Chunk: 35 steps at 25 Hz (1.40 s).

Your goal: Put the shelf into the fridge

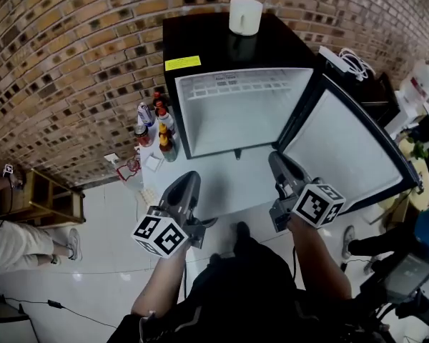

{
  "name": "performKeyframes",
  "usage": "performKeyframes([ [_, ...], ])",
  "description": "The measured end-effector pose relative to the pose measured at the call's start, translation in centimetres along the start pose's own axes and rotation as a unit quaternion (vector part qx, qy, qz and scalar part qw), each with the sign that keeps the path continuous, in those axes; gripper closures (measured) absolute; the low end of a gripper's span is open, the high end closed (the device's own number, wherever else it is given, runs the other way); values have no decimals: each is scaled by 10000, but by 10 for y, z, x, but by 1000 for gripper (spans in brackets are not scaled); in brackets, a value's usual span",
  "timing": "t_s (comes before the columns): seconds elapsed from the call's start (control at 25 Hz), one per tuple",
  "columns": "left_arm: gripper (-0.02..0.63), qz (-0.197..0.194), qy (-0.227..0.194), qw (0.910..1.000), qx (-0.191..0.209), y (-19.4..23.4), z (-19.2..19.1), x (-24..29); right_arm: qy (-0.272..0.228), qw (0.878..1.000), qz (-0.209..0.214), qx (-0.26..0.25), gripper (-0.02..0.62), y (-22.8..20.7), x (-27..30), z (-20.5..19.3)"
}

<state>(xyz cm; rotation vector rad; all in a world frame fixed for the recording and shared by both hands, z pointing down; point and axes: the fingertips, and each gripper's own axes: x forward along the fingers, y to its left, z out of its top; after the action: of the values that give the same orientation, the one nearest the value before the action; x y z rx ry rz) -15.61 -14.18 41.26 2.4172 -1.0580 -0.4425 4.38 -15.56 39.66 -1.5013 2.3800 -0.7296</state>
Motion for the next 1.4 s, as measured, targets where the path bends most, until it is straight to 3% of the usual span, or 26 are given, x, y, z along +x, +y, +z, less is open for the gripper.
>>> performKeyframes([
  [0.12, 604, -109, 20, 9999, -13, -7, -6, -10, -137, 9986, 12, -511, 560, 15, -17, 4],
  [0.24, 604, 12, -104, 9999, -136, -10, -4, -22, -255, 9966, 325, -712, 563, 31, -27, 13],
  [0.36, 604, 119, -148, 9997, 155, -18, 2, -28, -274, 9941, 505, -923, 565, 35, -31, 20],
  [0.48, 604, 141, -93, 9990, 410, -27, 5, -23, -201, 9906, 499, -1255, 566, 27, -34, 27],
  [0.6, 604, 195, -131, 9991, 351, -34, 6, -13, -38, 9854, 427, -1646, 569, 12, -36, 35],
  [0.88, 604, 307, -207, 9975, 601, -63, 1, 17, 26, 9795, 652, -1905, 581, -16, -45, 57],
  [0.96, 604, 446, -126, 9961, 757, -67, -4, 28, 66, 9789, 765, -1891, 584, -24, -46, 61],
  [1.08, 604, 961, 24, 9883, 1183, -59, -4, 38, 214, 9801, 804, -1800, 588, -41, -45, 56],
  [1.16, 604, 1181, -7, 9854, 1227, -53, 1, 43, 280, 9822, 874, -1637, 588, -51, -46, 51],
  [1.32, 604, 1295, -8, 9837, 1246, -58, 0, 57, 168, 9912, 852, -996, 588, -70, -53, 62],
  [1.4, 604, 1328, 28, 9815, 1379, -63, -2, 60, 133, 9909, 908, -980, 589, -70, -54, 67],
])
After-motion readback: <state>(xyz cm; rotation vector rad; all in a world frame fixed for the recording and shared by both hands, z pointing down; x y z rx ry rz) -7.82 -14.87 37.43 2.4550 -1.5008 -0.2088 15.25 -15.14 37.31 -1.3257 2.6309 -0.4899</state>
